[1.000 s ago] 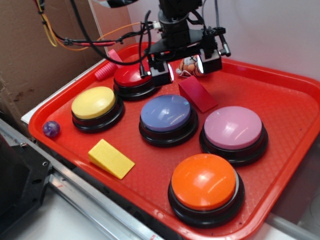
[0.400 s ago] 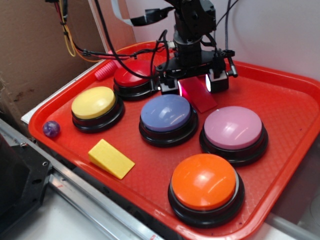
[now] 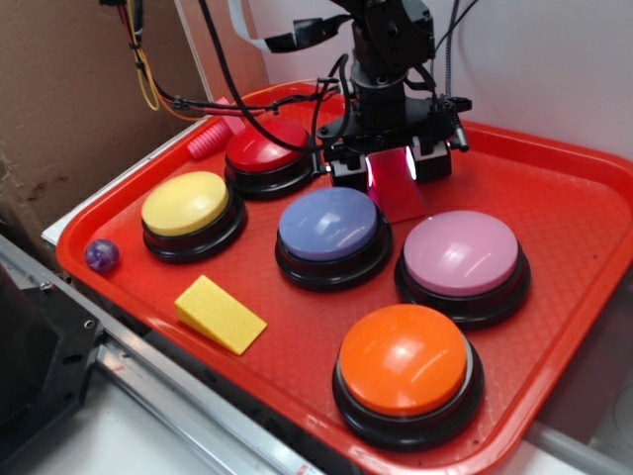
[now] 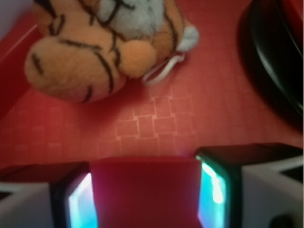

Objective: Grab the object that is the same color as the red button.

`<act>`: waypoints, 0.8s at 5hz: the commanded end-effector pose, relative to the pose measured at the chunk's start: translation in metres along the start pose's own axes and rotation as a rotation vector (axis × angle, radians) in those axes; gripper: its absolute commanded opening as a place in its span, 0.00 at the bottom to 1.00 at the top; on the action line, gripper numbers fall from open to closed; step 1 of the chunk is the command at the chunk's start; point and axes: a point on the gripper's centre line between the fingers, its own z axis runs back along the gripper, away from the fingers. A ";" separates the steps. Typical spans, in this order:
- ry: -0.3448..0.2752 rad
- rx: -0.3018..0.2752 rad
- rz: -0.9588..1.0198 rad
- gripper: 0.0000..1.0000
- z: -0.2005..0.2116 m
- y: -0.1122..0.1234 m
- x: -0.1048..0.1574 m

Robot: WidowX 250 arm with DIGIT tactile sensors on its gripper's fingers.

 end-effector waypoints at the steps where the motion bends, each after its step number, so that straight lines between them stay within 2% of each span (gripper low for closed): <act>1: 0.090 -0.091 -0.307 0.00 0.074 -0.007 0.011; 2: 0.125 -0.131 -0.472 0.00 0.113 -0.007 0.013; 3: 0.126 -0.125 -0.591 0.00 0.138 0.000 0.013; 4: 0.128 -0.165 -0.681 0.00 0.155 0.012 0.017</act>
